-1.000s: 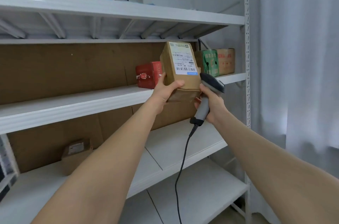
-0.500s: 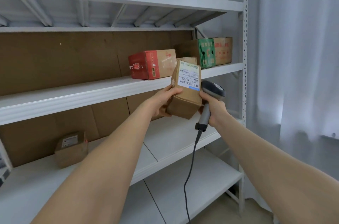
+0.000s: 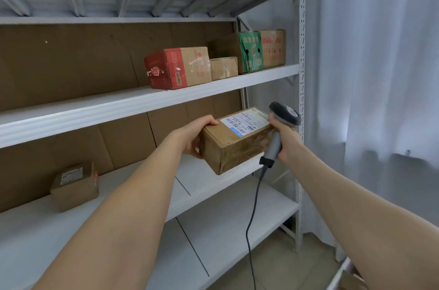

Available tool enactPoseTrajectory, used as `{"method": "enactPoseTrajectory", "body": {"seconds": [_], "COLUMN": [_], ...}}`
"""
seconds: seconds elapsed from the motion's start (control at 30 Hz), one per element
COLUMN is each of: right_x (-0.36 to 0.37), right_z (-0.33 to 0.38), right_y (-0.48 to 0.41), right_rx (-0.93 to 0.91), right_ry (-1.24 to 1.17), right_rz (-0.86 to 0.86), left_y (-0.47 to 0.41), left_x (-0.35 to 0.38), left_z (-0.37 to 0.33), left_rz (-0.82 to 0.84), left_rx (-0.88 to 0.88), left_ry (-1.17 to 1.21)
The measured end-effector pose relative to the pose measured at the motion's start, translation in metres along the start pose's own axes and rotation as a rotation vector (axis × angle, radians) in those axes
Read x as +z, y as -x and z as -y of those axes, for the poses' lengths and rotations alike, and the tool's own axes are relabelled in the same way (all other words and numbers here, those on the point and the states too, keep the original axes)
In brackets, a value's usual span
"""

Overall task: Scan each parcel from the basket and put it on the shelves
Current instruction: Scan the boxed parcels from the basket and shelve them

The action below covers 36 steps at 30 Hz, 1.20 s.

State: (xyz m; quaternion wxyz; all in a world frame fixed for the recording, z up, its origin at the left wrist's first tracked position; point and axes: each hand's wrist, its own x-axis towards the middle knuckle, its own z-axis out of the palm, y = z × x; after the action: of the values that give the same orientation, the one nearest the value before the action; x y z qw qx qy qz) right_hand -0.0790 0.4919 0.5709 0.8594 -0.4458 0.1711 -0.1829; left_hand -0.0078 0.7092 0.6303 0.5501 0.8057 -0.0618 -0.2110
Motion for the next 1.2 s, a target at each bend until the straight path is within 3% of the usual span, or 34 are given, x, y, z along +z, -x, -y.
{"method": "enactPoseTrajectory", "body": {"seconds": [0.37, 0.6, 0.8, 1.2], "right_x": [-0.067, -0.064, -0.061, -0.041], "right_z": [-0.004, -0.033, -0.067, -0.101], "right_y": [0.009, -0.025, -0.088, -0.220], "right_rx": [0.215, 0.169, 0.130, 0.138], "right_ry": [0.012, -0.126, -0.187, 0.008], "right_rz": [0.029, -0.286, -0.473, -0.337], "left_y": [-0.013, -0.054, -0.110, -0.259], "left_x": [0.031, 0.068, 0.114, 0.129], "left_z": [0.010, 0.029, 0.050, 0.039], "left_rz": [0.031, -0.150, 0.029, -0.118], "left_rx": [-0.027, -0.067, -0.148, -0.220], "left_ry": [0.033, 0.402, 0.650, 0.663]}}
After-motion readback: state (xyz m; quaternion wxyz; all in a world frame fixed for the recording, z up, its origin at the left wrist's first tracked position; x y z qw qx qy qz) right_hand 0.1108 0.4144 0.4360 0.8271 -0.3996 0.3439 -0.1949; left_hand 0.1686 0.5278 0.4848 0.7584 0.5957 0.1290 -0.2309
